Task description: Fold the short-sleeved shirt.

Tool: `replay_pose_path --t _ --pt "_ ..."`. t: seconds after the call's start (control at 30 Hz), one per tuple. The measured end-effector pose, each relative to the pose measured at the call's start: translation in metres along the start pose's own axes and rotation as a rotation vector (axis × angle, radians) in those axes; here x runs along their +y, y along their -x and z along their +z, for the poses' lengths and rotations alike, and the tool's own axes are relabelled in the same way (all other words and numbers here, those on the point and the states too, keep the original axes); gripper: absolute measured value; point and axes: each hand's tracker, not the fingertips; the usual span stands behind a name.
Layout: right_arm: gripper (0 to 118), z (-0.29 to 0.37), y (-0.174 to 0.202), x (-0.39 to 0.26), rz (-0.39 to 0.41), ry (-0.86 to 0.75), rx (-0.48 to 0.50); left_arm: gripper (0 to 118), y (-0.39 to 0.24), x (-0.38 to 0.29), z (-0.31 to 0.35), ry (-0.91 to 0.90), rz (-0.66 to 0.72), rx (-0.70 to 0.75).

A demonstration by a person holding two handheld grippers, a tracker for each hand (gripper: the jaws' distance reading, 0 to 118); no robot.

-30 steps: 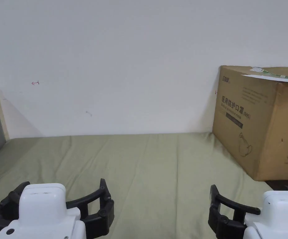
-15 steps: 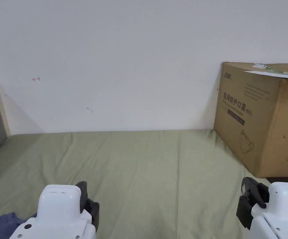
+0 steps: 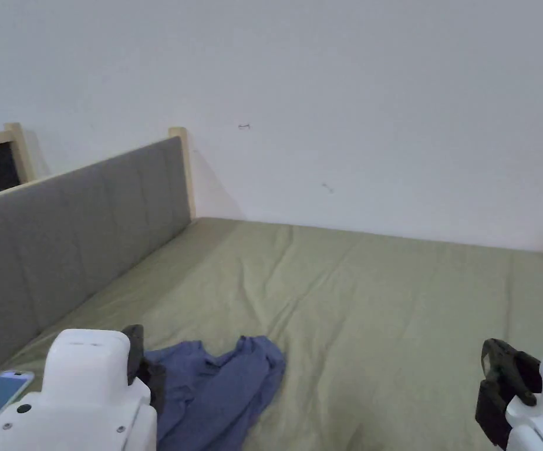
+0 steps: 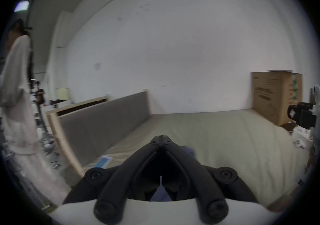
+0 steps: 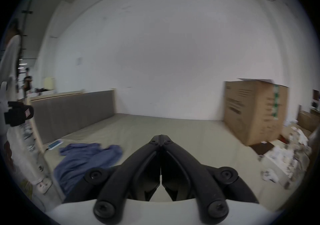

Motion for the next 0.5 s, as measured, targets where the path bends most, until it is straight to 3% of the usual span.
replay_pose_path --t 0.17,0.3,0.37,0.5 --pt "0 -0.015 0.043 0.011 -0.084 0.012 0.136 0 0.046 -0.002 0.007 0.023 0.095 0.086" --pt "0 -0.014 0.038 0.014 -0.063 0.017 0.132 0 0.043 0.008 -0.003 -0.017 0.163 0.052" --pt "0 -0.009 0.027 0.014 -0.039 0.038 0.116 0 0.039 0.025 -0.032 0.013 0.182 -0.063" --pt "0 -0.003 0.002 0.008 -0.020 0.119 0.052 0 0.020 0.023 -0.160 0.582 0.208 -0.414"
